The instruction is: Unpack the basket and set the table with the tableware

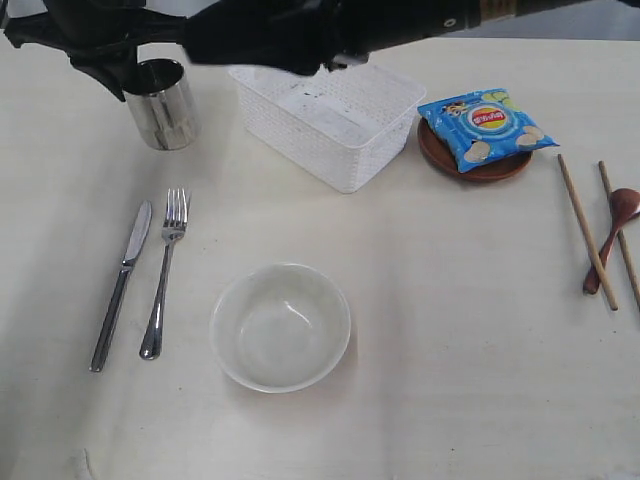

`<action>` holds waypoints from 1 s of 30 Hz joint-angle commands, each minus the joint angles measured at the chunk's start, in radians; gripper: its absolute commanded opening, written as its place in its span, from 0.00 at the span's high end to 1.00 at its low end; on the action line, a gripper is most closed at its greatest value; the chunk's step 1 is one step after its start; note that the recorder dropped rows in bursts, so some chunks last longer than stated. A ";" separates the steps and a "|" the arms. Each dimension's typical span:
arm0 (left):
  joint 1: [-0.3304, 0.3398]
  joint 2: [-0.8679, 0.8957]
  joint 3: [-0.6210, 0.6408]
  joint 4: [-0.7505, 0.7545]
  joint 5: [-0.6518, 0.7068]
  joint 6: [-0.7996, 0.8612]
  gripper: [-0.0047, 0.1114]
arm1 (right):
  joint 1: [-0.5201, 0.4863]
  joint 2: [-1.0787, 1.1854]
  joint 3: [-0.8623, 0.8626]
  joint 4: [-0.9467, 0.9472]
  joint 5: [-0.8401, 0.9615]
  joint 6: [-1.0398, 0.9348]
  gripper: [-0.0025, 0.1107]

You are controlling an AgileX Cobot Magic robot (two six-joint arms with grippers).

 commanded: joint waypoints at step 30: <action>0.009 0.176 -0.075 0.073 -0.024 -0.008 0.96 | -0.397 0.008 0.121 0.007 0.445 0.049 0.98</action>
